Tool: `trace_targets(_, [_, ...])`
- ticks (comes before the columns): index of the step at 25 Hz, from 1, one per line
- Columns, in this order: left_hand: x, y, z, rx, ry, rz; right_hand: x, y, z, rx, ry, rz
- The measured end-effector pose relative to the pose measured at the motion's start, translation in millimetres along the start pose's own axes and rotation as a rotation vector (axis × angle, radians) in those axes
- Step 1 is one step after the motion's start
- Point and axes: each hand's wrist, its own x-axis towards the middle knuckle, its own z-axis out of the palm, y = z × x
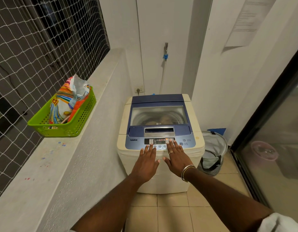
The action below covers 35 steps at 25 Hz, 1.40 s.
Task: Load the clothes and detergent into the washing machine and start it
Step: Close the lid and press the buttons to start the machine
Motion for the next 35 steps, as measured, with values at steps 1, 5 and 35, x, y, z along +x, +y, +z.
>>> trace_targets(1, [0.4,0.0,-0.7,0.000,0.002,-0.001,1.3,0.1,-0.3,-0.003,-0.001,-0.001])
trace_targets(5, [0.7,-0.5,0.3,-0.013,0.000,0.002,4.4,-1.3,0.1,-0.008,0.003,-0.011])
trace_targets(35, [52.0,-54.2,34.0,-0.068,-0.093,-0.067,84.2,-38.2,36.4,-0.259,-0.332,-0.146])
